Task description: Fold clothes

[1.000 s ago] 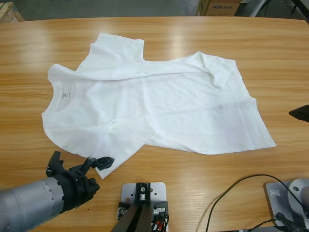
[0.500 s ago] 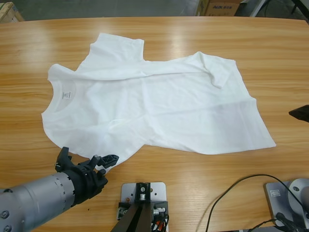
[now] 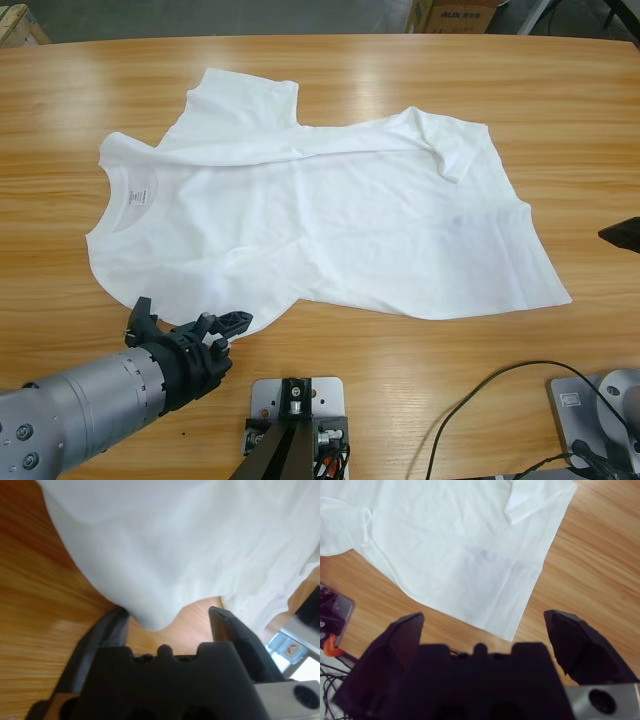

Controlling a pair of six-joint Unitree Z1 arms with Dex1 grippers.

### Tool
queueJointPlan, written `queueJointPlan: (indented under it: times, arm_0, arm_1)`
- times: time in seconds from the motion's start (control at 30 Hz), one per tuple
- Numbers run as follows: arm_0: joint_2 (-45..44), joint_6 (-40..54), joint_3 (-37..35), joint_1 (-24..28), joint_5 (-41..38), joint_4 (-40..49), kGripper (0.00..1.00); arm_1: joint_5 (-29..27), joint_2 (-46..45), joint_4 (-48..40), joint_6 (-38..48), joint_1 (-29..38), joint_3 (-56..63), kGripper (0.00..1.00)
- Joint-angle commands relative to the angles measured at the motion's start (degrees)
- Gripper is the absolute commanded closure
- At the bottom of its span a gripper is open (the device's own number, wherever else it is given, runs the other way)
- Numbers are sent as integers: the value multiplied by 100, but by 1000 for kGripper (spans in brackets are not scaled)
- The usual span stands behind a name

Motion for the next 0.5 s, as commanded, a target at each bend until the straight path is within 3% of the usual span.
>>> queueJointPlan:
  times: [0.03,0.13,0.23,0.37,0.5]
  arm_0:
    - [361,-11,587,86,19,15,759]
    - [412,-28,601,93,19,-25,798]
    - [411,-4,609,99,28,-73,1000]
    - [330,-12,683,99,19,-117,1000]
    - [-500,-34,922,93,-12,80,1000]
  arm_1:
    - [-14,-113,-54,64,35,173,18]
    - [-14,-130,-54,65,35,173,18]
    - [-14,-130,-54,64,35,173,18]
    - [-14,-130,-54,65,35,173,18]
    - [-14,-141,-54,64,35,173,18]
